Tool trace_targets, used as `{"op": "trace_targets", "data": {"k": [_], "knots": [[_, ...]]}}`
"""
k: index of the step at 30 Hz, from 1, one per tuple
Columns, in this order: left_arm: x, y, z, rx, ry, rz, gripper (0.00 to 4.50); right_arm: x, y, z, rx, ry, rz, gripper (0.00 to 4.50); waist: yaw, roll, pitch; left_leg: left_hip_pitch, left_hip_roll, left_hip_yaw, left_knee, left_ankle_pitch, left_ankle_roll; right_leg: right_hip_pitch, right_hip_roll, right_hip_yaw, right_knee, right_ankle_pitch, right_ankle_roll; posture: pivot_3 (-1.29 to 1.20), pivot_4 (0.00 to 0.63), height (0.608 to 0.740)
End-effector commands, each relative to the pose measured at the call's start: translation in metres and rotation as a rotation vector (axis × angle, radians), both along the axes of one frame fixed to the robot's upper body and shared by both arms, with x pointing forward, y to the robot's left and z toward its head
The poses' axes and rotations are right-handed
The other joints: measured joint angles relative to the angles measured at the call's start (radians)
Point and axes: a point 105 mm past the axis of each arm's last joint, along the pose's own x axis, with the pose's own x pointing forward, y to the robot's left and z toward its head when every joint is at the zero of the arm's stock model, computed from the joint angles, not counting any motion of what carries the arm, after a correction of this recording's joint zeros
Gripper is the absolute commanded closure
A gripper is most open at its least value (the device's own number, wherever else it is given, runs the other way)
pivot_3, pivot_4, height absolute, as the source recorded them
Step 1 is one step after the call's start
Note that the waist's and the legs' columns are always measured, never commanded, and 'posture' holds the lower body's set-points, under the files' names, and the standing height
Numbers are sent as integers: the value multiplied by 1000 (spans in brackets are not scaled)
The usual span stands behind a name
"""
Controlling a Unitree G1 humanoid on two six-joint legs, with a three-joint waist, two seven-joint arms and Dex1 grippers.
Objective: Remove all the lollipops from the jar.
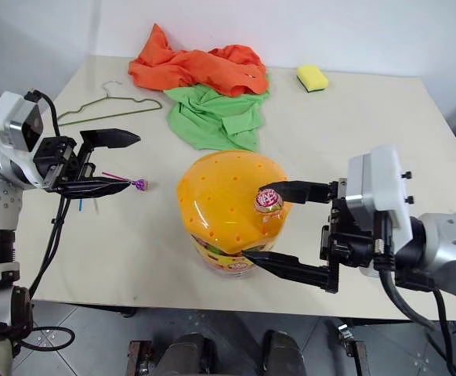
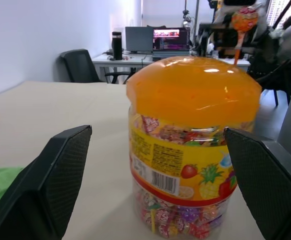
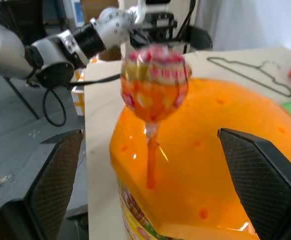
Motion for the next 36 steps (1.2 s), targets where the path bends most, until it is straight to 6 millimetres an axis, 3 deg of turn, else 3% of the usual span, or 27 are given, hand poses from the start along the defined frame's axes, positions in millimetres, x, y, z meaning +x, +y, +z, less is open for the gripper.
{"op": "trace_targets", "data": {"k": [1,10,15,19,23,26,30,34,36], "knots": [[-13,0,8,18,-53,-53,0,-1,2,1,-8,-19,35,1289,-1,0,0,0,0,0,0,0,0,0,0,0,0,0,0,0,150,740],[-17,-1,7,6,-61,-56,0,2,5,7,5,-66,70,4395,-1,0,0,0,0,0,0,0,0,0,0,0,0,0,0,0,150,740],[-14,-6,10,-19,-73,-78,0,5,1,22,32,-123,60,4475,-2,0,0,0,0,0,0,0,0,0,0,0,0,0,0,0,150,740],[-11,-8,10,-13,-69,-79,0,15,-12,51,81,-205,-18,4475,-2,0,0,0,0,0,0,0,0,0,0,0,0,0,0,0,150,740],[-8,-10,9,-17,-68,-88,0,33,-43,78,161,-251,-179,4475,-1,0,0,0,0,1,0,0,0,0,0,0,0,0,0,0,150,740],[-7,-12,8,-22,-66,-95,0,46,-69,88,222,-263,-304,4475,-2,0,0,0,0,1,-1,0,0,0,0,0,0,0,0,0,150,740],[-7,-12,6,-22,-59,-94,0,81,-123,69,134,-147,-627,4475,-1,0,0,0,0,2,-1,0,0,0,0,0,0,0,0,0,150,740],[-5,-9,-3,18,-24,-70,0,101,-160,6,-125,129,-787,4475,-3,1,0,0,0,3,-1,0,0,-1,0,1,0,0,0,0,150,740],[-6,-7,-8,37,-8,-63,0,108,-174,-13,-168,199,-854,4475,-5,1,0,0,0,3,-1,0,0,-1,0,1,0,0,0,0,150,740]]}}
